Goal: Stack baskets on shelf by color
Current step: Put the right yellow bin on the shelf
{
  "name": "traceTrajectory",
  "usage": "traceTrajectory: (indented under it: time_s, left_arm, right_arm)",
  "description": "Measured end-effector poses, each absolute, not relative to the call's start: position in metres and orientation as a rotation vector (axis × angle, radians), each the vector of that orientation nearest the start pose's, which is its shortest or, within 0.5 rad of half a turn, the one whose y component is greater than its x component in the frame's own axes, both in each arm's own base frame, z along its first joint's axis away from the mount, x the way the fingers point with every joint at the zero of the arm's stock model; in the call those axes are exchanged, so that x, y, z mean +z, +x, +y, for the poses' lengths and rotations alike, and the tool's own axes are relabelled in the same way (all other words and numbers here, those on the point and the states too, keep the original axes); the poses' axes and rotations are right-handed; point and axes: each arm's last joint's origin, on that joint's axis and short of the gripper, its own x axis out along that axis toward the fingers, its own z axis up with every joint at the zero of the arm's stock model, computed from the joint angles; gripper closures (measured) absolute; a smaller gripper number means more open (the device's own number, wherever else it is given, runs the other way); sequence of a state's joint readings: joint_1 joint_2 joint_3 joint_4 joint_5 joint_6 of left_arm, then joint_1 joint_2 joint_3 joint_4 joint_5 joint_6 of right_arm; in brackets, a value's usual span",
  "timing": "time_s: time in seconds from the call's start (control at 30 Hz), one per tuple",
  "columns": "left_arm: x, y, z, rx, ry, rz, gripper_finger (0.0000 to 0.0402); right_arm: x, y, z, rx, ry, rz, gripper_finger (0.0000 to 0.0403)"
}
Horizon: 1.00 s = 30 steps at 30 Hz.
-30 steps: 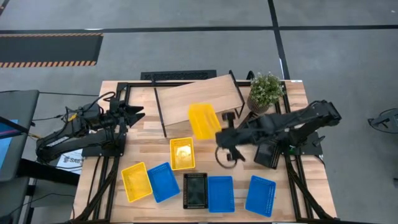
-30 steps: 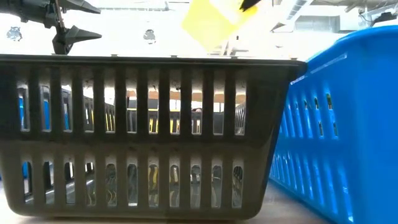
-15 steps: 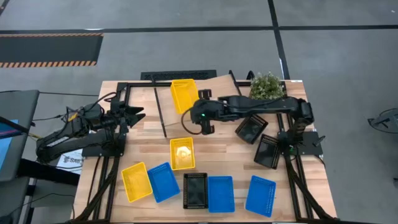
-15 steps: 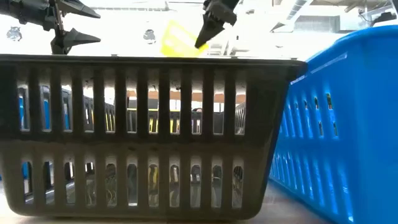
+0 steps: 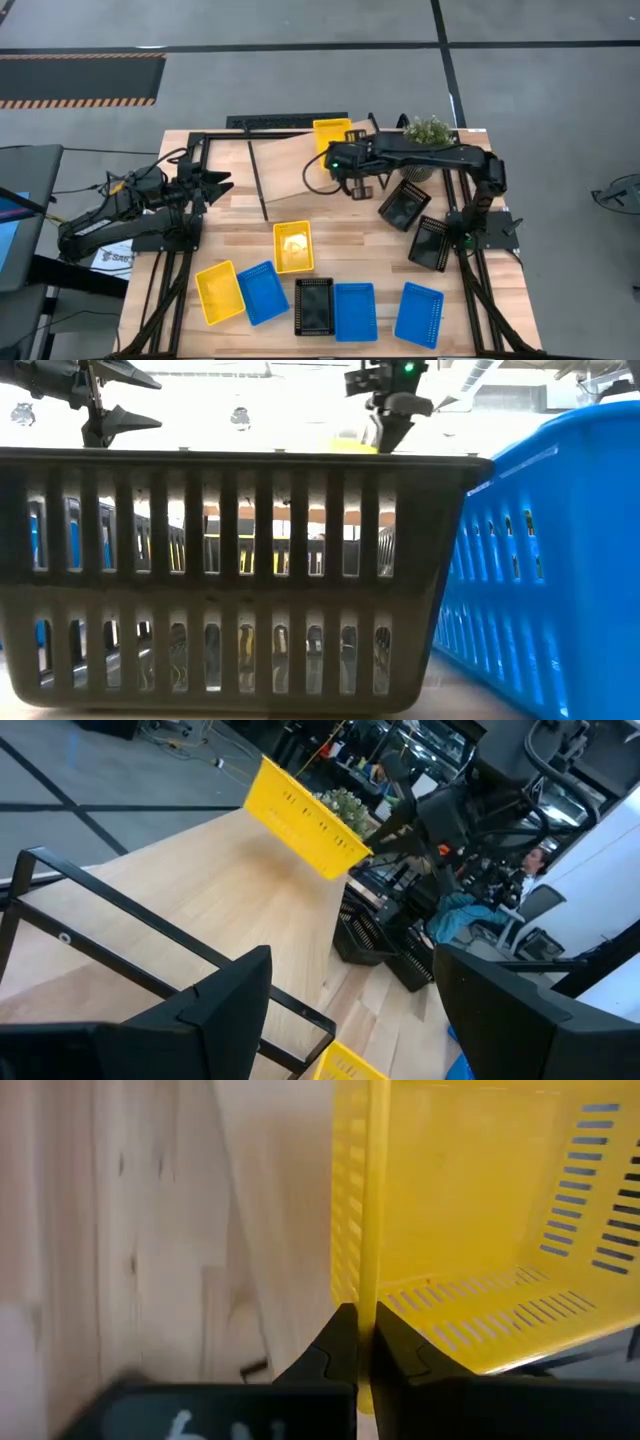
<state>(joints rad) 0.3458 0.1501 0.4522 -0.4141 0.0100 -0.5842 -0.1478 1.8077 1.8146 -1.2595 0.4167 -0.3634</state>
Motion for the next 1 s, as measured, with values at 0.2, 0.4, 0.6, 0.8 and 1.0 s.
traceTrajectory:
  time_s: [0.2, 0.4, 0.6, 0.8, 1.0]
  left_arm:
    - [0.262, 0.067, 0.024, 0.362, -0.598, 0.008, 0.0136]
    - [0.262, 0.067, 0.024, 0.379, -0.597, 0.004, 0.0136]
    - [0.263, 0.067, 0.025, 0.383, -0.596, 0.002, 0.0136]
    - [0.262, 0.067, 0.025, 0.384, -0.597, 0.002, 0.0136]
    - [0.262, 0.067, 0.024, 0.384, -0.598, 0.006, 0.0136]
  right_arm:
    - [0.338, 0.321, -0.066, -0.207, -0.461, 1.363, 0.0373]
    - [0.33, 0.301, -0.074, -0.188, -0.498, 1.368, 0.0377]
    - [0.325, 0.3, -0.08, -0.176, -0.514, 1.387, 0.0373]
    - [0.319, 0.3, -0.086, -0.158, -0.489, 1.438, 0.0363]
    - [0.316, 0.3, -0.092, -0.16, -0.468, 1.456, 0.0339]
